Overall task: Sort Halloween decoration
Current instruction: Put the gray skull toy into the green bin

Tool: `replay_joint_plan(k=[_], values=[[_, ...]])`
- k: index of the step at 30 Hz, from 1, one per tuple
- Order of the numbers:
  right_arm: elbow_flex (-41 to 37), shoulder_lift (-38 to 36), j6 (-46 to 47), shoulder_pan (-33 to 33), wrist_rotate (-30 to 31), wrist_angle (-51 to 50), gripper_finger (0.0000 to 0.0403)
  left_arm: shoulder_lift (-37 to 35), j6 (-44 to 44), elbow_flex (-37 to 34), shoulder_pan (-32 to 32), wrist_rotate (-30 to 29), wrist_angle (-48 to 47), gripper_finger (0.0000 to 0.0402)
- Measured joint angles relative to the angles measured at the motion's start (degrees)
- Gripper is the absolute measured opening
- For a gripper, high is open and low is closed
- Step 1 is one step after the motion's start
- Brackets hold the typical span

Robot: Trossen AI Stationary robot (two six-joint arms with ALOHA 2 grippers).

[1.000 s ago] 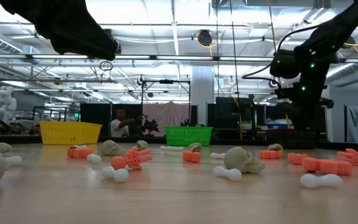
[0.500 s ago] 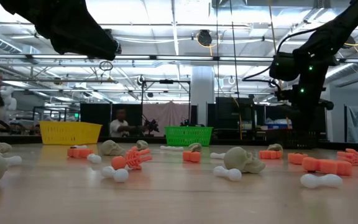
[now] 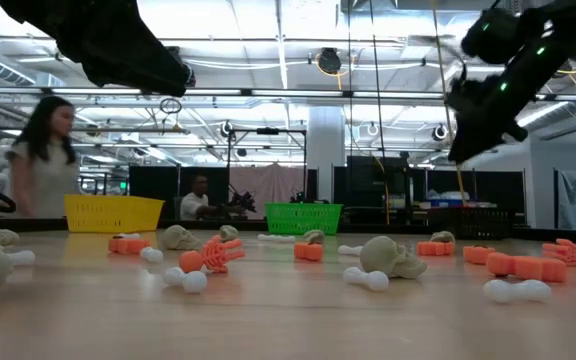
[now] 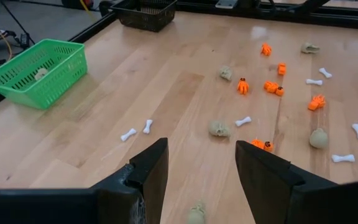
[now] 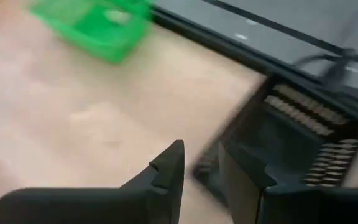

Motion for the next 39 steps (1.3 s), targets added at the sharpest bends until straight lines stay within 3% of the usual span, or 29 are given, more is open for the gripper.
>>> replay_joint_plan(k=[6, 17, 21, 30, 39], values=[[0.00, -4.89, 7.25, 12.54, -0.70, -3.54, 0.0089, 0.00, -0.02, 0.00, -0.03, 1.56, 0.00, 0.0187], [-0.04, -0.12, 17.35, 29.53, -0.57, -6.69, 0.0089, 0.00, -0.24, 0.00, -0.02, 4.14, -2.70, 0.0187], [-0.04, 2.81, 16.81, 36.23, 0.32, -1.92, 0.0089, 0.00, -4.25, 0.00, -0.02, 5.91, -6.99, 0.0187], [-0.04, 15.41, 14.18, 51.07, 11.86, 14.48, 0.0089, 0.00, -5.09, 0.00, -0.02, 14.42, -10.59, 0.0187], [-0.04, 29.24, 3.75, 59.16, 13.15, 33.37, 0.0089, 0.00, -2.93, 0.00, 1.45, 16.68, -10.58, 0.0187]])
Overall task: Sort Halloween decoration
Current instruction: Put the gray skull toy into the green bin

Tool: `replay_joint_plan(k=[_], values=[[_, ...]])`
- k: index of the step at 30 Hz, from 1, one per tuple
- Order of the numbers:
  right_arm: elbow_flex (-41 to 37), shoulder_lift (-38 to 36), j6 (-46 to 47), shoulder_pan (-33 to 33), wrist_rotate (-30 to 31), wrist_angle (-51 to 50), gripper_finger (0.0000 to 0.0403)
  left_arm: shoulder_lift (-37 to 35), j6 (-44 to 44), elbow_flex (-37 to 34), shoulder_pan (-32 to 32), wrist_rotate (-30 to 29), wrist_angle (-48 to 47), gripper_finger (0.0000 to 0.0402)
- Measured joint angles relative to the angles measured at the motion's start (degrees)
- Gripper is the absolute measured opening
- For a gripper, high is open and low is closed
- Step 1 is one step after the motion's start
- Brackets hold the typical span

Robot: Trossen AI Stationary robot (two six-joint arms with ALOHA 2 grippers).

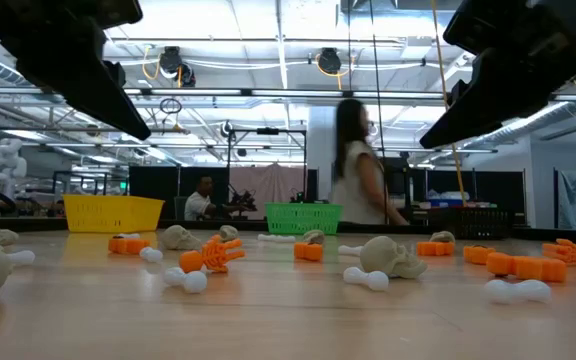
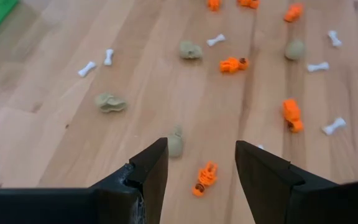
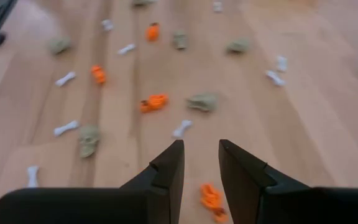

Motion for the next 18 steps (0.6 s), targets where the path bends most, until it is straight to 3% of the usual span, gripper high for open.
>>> replay_joint_plan(k=[5, 18], values=[[0.00, 4.20, -4.97, 1.24, -0.28, 6.48, 0.0089, 2.59, 0.29, 0.00, 2.34, 0.08, 0.11, 0.0187], [0.00, 4.68, -4.87, 1.29, -0.26, 6.92, 0.0089, 12.94, 8.65, 0.02, 6.30, 3.92, 8.05, 0.0187]])
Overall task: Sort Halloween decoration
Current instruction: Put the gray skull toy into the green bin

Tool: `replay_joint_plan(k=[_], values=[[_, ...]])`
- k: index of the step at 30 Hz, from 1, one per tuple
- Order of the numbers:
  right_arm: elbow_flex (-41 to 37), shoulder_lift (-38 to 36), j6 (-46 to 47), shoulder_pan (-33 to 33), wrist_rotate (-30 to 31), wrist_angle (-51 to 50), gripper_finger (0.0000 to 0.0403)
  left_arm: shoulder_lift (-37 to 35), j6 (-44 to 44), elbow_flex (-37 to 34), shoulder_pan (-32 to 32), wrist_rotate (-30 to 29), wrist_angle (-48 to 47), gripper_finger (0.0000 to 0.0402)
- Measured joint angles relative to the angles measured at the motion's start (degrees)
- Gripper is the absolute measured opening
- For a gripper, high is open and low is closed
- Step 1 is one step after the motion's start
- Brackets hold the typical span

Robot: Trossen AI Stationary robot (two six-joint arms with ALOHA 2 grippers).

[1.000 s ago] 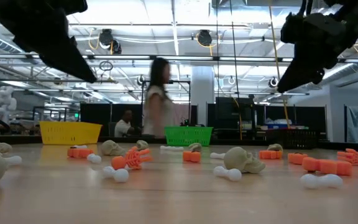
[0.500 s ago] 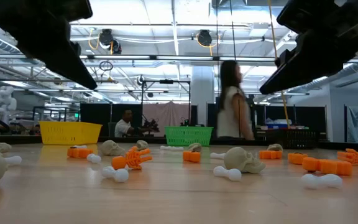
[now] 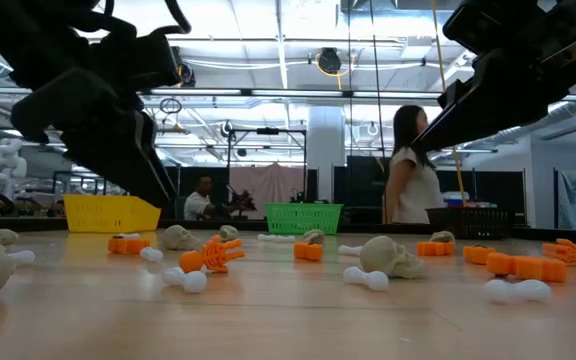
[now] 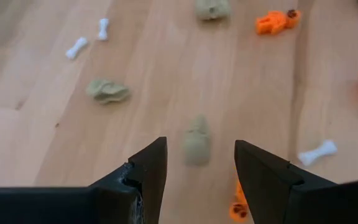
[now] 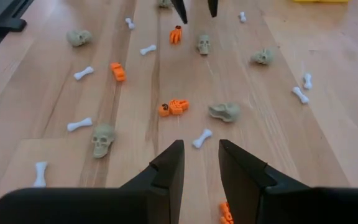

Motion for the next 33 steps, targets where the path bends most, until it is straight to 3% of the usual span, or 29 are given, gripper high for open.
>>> replay_joint_plan(k=[25, 33], values=[[0.00, -0.02, -0.36, 0.00, -0.04, 0.11, 0.0089, 0.68, 3.43, 0.00, 4.59, 4.95, 2.08, 0.0187], [0.00, -0.04, -0.39, 0.00, -0.04, 0.11, 0.0089, 4.73, 3.71, 0.00, 4.60, 4.93, 2.24, 0.0187]])
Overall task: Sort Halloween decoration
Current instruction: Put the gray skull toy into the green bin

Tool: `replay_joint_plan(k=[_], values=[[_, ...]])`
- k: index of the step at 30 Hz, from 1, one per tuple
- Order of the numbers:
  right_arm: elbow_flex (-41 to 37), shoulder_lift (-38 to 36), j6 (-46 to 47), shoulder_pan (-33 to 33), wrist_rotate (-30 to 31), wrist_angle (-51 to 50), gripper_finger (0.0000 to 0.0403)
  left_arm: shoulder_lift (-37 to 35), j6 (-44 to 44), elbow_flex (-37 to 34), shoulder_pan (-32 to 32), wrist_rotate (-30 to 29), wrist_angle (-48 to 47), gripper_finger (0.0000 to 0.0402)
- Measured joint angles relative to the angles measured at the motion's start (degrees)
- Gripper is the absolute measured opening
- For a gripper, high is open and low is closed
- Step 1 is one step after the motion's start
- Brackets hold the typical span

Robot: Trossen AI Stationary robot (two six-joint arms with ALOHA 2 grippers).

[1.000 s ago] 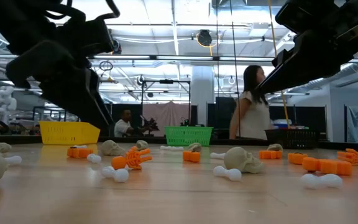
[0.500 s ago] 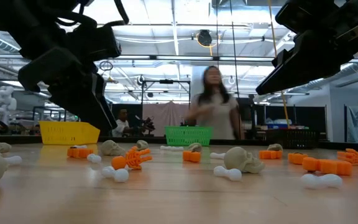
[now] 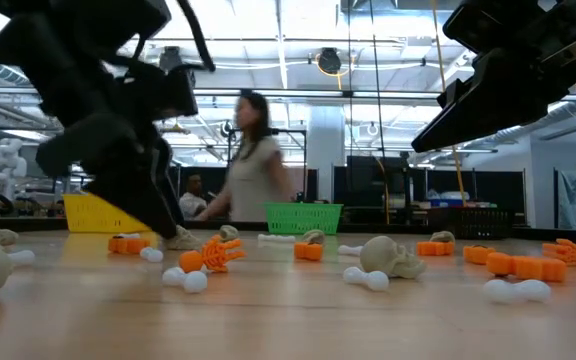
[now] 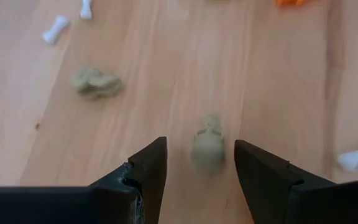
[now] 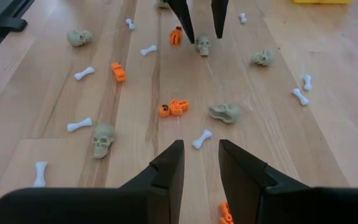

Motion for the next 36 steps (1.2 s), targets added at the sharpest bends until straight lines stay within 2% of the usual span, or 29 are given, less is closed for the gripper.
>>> replay_joint_plan(k=[14, 18, 28, 36], values=[[0.00, 0.00, -0.63, -0.02, 0.07, 0.00, 0.0089, 1.56, -0.05, 0.00, 0.07, 1.47, 3.32, 0.0185], [0.00, 0.00, -0.63, -0.02, 0.11, 0.00, 0.0089, 1.81, -0.46, 0.00, 1.01, 2.60, 3.21, 0.0161], [0.00, 0.00, -0.63, -0.02, 0.17, 0.00, 0.0089, 1.85, -0.43, 0.00, 2.25, 5.29, 3.08, 0.0063], [0.00, 0.00, -0.63, -0.02, 0.17, 0.00, 0.0089, 1.85, -0.26, 0.02, 2.25, 5.46, 3.06, 0.0064]])
